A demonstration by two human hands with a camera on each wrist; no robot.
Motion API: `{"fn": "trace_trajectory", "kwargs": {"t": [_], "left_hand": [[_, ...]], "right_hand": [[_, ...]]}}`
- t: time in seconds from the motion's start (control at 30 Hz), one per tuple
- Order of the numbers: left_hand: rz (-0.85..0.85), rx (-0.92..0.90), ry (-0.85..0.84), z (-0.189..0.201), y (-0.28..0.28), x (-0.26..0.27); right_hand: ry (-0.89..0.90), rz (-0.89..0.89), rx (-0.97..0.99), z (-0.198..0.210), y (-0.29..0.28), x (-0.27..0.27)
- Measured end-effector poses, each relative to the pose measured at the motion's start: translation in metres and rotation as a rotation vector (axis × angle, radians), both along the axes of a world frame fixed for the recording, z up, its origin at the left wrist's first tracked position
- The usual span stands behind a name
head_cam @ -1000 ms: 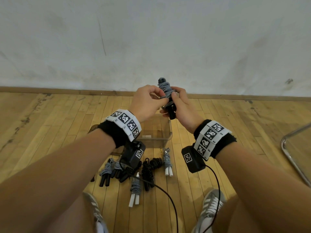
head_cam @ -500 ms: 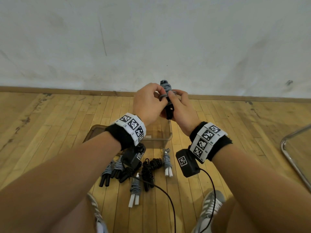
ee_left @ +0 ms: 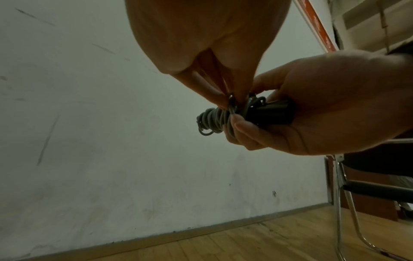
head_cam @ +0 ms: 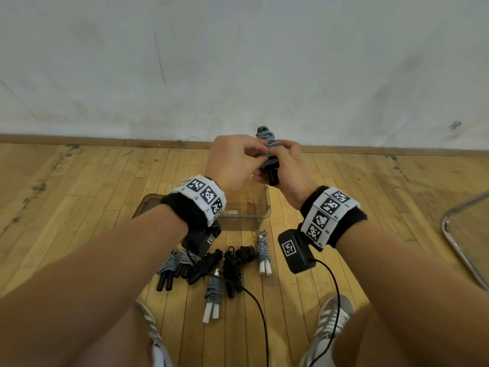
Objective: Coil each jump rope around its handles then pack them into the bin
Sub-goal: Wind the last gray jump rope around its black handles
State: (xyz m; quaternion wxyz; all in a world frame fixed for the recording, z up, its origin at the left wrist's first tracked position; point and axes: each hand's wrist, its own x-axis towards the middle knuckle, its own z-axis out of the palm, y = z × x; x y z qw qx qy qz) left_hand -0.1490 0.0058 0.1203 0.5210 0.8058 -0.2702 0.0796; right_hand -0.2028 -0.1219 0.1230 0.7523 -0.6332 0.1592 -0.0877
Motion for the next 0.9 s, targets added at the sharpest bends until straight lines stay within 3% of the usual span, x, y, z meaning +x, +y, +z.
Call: {"fn": "trace_trajectory", "kwargs": {"t": [0.33,0.53,0.6,0.73,0.9], "left_hand": [[0.057,0.019,0.07,0.004,0.005,0.009],[0.059,0.184,-0.103,0.004,0.005,0.006],[0.151,0.068,-0.002,0.003,0.003,0.007],[0.169,-0.36,0.41,0.005,0.0,0.007],[0.121,-0.322,0.496,-0.003,0.001,0.009]], "right_hand": [[-0.014,0.074,-0.187,-0.002,-0.002,-0.002],[-0.037,0.135,-0.285,-0.007,-0.001,-0.006],[-0.087,0.136,-0.297,-0.006,-0.003,-0.005],[-0.166,0.151,-0.316,-0.004,-0.008,-0.007],[-0.18,0.162,-0.42,-0.016,-0.009,-0.011]]}}
